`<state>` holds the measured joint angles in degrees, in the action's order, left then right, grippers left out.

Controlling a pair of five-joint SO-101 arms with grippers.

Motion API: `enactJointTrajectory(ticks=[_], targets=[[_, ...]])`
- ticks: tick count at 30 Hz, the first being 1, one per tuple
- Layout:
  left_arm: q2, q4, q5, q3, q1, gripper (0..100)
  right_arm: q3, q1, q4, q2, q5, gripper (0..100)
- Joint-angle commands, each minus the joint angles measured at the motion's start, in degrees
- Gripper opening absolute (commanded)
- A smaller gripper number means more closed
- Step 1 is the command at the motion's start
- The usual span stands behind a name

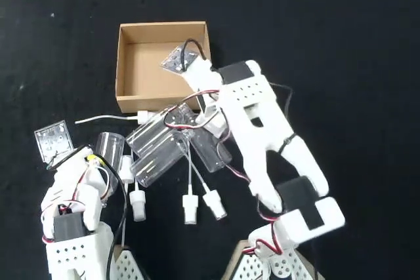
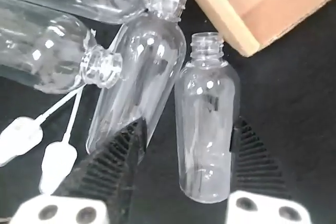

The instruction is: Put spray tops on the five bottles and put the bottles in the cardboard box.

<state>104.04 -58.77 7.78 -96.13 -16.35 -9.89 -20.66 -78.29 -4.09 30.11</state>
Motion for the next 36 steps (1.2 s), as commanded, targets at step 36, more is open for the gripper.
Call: enactJointTrajectory(ticks=[36], targets=[[0.09,-0.18,-0.18,-1.27,-0.22,3,9.01,6.07,3.34,-18.15,4.48,24.2]])
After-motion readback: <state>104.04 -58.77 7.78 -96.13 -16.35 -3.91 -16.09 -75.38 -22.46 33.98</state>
